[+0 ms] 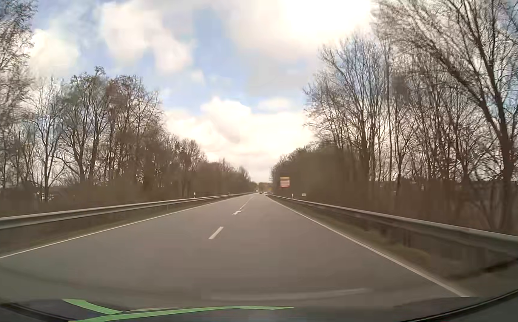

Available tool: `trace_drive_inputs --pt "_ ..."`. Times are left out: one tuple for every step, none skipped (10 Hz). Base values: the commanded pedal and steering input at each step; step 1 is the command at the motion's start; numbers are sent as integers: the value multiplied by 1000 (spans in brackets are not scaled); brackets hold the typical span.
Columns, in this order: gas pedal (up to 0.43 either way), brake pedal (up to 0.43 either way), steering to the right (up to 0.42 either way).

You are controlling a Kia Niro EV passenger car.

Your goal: Follow the waypoints while adhering to traffic rules and regulations

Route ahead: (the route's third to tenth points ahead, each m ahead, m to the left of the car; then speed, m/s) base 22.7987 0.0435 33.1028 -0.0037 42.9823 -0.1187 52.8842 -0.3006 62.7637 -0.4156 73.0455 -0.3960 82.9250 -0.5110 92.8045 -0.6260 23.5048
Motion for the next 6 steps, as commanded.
trace_drive_inputs --pt "138 0 1" --pt "130 0 1" --pt "118 0 1" --pt "110 0 1" --pt "110 0 1" --pt "98 0 1"
